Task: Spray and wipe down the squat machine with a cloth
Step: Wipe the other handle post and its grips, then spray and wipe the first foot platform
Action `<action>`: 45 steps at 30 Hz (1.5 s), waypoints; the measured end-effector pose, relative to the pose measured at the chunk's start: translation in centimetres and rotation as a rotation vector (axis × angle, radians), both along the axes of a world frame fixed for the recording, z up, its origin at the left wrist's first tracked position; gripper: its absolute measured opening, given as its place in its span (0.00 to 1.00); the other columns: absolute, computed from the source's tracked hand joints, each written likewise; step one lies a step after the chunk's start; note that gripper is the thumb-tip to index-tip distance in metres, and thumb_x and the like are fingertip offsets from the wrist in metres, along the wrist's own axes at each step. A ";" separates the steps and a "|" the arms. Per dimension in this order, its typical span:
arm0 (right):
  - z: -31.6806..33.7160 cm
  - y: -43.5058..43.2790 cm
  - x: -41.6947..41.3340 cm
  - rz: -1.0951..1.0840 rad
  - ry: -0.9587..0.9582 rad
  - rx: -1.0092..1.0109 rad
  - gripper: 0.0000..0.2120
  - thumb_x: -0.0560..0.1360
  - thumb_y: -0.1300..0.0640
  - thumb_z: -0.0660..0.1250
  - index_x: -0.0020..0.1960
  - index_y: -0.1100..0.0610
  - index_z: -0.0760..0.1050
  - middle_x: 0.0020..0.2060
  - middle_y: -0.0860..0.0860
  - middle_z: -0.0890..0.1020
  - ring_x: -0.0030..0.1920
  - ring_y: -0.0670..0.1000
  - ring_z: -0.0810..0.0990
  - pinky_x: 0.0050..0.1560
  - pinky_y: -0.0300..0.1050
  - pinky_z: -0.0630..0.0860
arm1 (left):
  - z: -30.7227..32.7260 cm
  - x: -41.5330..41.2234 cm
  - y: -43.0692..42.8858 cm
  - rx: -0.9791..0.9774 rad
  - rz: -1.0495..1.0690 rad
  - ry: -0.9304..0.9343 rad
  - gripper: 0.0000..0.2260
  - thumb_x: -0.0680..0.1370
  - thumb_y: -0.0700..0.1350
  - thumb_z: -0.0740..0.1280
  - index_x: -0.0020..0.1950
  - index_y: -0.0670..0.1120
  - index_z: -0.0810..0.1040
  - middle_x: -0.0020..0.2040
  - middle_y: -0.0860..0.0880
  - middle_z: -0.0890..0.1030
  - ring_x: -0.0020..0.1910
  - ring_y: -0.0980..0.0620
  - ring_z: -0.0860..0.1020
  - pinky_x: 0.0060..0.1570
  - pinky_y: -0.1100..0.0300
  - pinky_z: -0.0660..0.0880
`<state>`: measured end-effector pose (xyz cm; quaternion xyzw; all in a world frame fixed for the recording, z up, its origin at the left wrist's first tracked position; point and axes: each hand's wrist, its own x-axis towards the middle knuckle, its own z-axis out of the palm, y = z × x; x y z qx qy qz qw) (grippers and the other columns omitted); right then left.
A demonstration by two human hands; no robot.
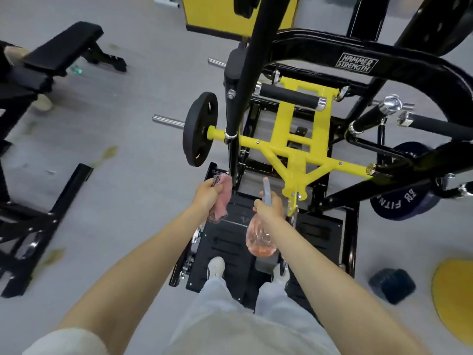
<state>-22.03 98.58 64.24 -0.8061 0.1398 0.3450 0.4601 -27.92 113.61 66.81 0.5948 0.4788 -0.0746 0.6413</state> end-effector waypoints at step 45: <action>-38.0 0.4 -9.0 -0.052 -0.153 -0.062 0.08 0.75 0.62 0.63 0.54 0.55 0.72 0.38 0.48 0.74 0.39 0.51 0.76 0.42 0.46 0.74 | -39.1 -9.6 -2.3 0.318 -0.227 0.151 0.14 0.82 0.50 0.57 0.38 0.48 0.71 0.35 0.49 0.73 0.37 0.48 0.72 0.34 0.60 0.70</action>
